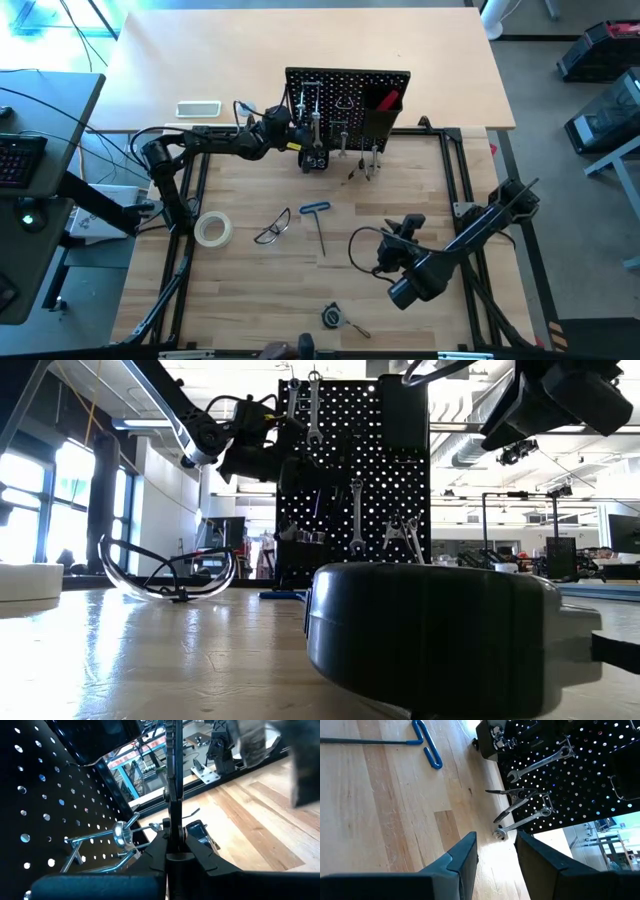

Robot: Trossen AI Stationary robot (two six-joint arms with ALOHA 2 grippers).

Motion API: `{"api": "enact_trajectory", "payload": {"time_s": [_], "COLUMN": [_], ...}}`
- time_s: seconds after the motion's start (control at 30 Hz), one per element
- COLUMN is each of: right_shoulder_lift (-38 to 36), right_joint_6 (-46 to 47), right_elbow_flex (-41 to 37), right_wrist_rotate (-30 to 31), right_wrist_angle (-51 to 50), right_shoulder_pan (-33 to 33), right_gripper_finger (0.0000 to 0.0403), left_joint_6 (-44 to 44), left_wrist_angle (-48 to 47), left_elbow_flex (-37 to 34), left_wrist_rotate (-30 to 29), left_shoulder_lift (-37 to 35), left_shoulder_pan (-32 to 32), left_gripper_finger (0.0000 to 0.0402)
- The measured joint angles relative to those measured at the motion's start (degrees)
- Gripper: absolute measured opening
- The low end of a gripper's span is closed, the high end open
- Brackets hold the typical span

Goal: Hang tools onto peg board
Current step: Hang the wire stripper onto the peg board

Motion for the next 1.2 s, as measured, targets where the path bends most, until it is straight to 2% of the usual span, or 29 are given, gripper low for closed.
{"api": "enact_trajectory", "payload": {"time_s": [0.6, 1.2], "right_shoulder_lift": [0.00, 0.02], "right_joint_6": [0.00, 0.00], "right_elbow_flex": [0.00, -0.02], "right_wrist_rotate": [-0.05, -0.48], "right_wrist_angle": [-0.72, -1.03], "right_shoulder_pan": [-0.37, -0.61], "right_gripper_finger": [0.0131, 0.0131], "left_joint_6": [-5.07, -4.63], "left_wrist_angle": [0.40, -0.27], "left_elbow_flex": [-0.03, -0.04], "left_wrist_rotate": [-1.79, -1.18], "left_shoulder_lift": [-0.05, -0.10], "left_shoulder_pan": [1.77, -1.22], "left_gripper_finger": [0.0019, 0.0019]}}
